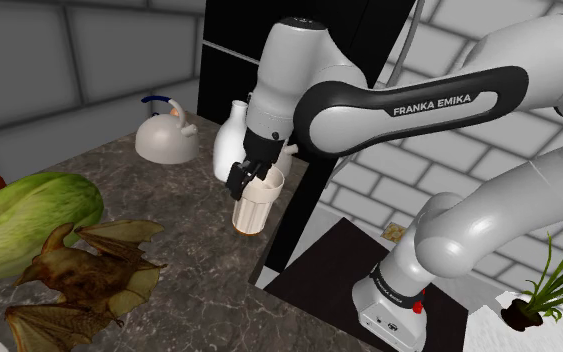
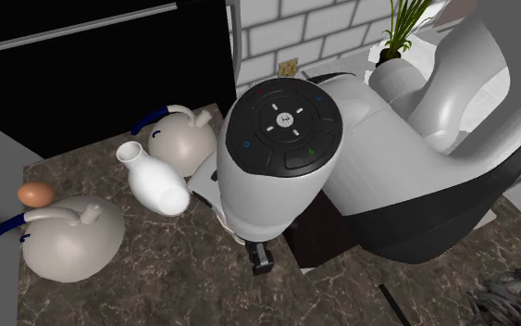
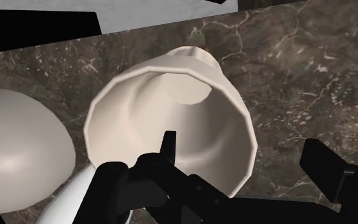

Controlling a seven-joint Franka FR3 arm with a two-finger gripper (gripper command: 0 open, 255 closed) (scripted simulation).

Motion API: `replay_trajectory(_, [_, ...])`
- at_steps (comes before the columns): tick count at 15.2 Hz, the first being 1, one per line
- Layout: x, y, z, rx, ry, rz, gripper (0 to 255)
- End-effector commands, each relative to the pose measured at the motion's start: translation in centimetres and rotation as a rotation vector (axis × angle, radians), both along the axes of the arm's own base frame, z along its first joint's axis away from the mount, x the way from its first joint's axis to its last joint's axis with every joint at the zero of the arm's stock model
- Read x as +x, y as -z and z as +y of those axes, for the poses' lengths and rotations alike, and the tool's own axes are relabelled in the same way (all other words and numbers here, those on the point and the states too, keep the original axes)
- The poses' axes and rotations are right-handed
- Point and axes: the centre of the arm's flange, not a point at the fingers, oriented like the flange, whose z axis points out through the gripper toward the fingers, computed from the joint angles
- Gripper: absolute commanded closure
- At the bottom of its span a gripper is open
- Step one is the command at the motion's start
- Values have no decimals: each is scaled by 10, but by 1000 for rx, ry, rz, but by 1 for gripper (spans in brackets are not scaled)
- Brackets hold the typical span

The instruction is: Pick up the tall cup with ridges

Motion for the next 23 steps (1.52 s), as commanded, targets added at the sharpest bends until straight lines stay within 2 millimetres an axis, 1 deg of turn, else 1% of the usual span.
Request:
replay_trajectory(1, [0, 12, 0, 0, 0, 0, 0])
replay_trajectory(2, [0, 15, 0, 0, 0, 0, 0])
replay_trajectory(4, [0, 15, 0, 0, 0, 0, 0])
replay_trajectory(5, [0, 15, 0, 0, 0, 0, 255])
replay_trajectory(14, [0, 15, 0, 0, 0, 0, 255])
replay_trajectory(23, [0, -33, 0, 0, 0, 0, 255])
